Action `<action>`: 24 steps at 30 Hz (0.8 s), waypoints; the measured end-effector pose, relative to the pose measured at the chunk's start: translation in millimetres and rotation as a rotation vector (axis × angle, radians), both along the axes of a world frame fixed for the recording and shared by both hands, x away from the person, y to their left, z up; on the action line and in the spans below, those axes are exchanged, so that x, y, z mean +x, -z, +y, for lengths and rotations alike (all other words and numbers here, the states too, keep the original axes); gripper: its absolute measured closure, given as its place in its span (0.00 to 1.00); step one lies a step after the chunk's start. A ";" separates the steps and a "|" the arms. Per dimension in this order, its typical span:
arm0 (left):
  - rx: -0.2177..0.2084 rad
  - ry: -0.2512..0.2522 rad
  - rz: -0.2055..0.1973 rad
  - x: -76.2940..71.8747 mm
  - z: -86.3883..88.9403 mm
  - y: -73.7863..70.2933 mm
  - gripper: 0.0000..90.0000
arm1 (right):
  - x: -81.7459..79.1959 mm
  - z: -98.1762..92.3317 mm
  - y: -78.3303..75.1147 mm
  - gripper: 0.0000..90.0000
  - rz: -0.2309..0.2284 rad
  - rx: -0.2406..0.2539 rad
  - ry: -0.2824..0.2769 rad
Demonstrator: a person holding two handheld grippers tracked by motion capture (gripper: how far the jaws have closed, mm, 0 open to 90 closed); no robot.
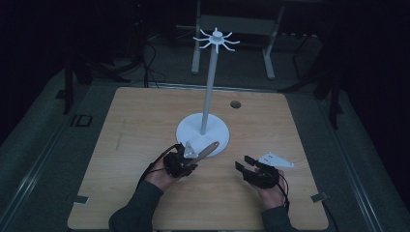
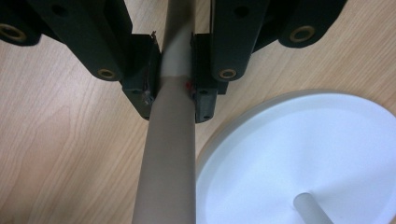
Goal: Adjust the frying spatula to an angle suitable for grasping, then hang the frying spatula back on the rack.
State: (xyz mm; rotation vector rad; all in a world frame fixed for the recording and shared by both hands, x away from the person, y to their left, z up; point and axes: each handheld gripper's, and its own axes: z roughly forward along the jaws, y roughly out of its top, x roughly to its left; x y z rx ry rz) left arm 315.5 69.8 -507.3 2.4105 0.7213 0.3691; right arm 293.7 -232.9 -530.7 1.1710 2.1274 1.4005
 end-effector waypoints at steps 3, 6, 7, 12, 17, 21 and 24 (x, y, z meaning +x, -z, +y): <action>-0.005 -0.020 -0.003 1.0 -0.7 -1.5 0.83 | 0.7 -6.2 -1.0 0.54 -0.002 0.006 0.018; -0.015 -0.031 -0.008 1.5 -0.4 -3.3 0.83 | 0.7 -14.9 -2.4 0.53 -0.006 0.009 0.044; -0.017 -0.036 -0.009 1.5 -0.3 -4.2 0.83 | 0.6 -16.9 -2.8 0.53 -0.007 0.006 0.051; -0.039 -0.062 -0.018 1.5 -0.3 -8.7 0.83 | 0.3 -25.5 -3.6 0.52 -0.013 0.004 0.075; -0.062 -0.090 -0.031 0.8 -1.6 -13.2 0.83 | 0.1 -31.7 -4.9 0.52 -0.025 -0.011 0.099; -0.080 -0.113 -0.040 0.9 -2.3 -16.3 0.83 | -0.1 -34.1 -4.6 0.52 -0.025 -0.022 0.107; -0.101 -0.137 -0.048 0.6 -4.1 -20.6 0.83 | 0.0 -35.5 -4.0 0.51 -0.023 -0.023 0.115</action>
